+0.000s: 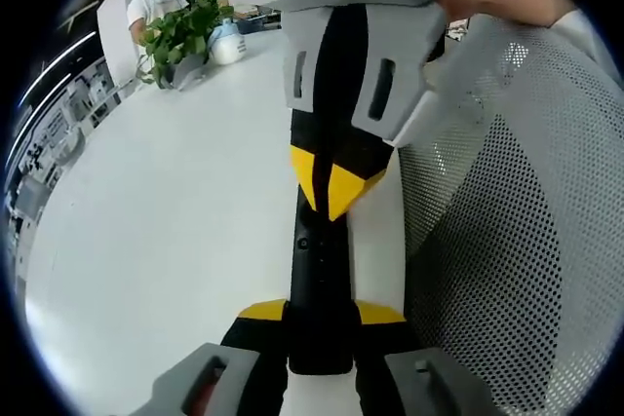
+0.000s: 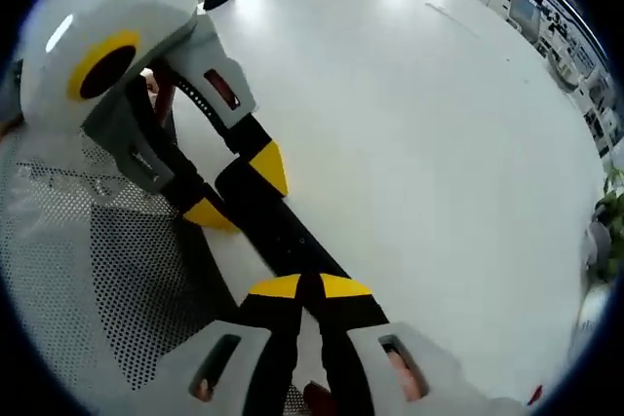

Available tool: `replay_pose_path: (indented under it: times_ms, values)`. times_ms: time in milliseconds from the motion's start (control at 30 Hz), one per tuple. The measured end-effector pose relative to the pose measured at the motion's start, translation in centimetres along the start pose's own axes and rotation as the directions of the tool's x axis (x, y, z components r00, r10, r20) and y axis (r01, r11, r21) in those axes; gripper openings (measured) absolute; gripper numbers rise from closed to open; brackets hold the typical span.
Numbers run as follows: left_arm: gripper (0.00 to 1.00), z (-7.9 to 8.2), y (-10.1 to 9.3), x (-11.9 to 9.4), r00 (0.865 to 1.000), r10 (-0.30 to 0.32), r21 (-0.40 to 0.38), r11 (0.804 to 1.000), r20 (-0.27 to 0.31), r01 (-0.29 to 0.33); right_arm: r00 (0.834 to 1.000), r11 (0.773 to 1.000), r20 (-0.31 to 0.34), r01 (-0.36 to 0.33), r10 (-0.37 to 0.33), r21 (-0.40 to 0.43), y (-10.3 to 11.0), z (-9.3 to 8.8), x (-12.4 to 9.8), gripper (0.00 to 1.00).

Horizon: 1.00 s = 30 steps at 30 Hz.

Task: Press the specified remote control buttons in sequence, fully releasing each button before pressing the next.

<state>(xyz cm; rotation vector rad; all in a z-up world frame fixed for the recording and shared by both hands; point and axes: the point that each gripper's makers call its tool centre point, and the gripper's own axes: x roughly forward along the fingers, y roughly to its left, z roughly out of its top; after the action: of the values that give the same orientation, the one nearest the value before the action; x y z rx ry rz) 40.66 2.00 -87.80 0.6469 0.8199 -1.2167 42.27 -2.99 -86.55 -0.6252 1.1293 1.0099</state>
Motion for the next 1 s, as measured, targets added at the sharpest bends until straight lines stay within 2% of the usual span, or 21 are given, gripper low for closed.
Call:
replay_pose_path:
  times_ms: [200, 433, 633, 1000]
  values:
    - [0.25, 0.0, 0.02, 0.02, 1.0, 0.0, 0.0, 1.0, -0.002, 0.0, 0.999, 0.999, 0.024, -0.025, 0.024, 0.036, 0.1, 0.23, -0.13, 0.04]
    - [0.24, 0.01, 0.02, 0.05, 1.0, 0.0, 0.01, 1.0, -0.006, 0.0, 1.0, 1.0, 0.019, -0.023, 0.023, 0.016, 0.29, 0.19, 0.14, 0.07]
    - [0.24, 0.03, -0.01, 0.05, 1.0, -0.001, 0.021, 1.0, -0.011, 0.001, 1.0, 1.0, 0.02, -0.022, 0.021, 0.019, 0.14, 0.15, 0.18, 0.05]
    - [0.25, 0.04, 0.03, 0.1, 1.0, -0.008, 0.013, 1.0, -0.012, 0.008, 1.0, 1.0, 0.024, 0.001, -0.001, -0.025, -0.05, 0.17, 0.41, 0.02]
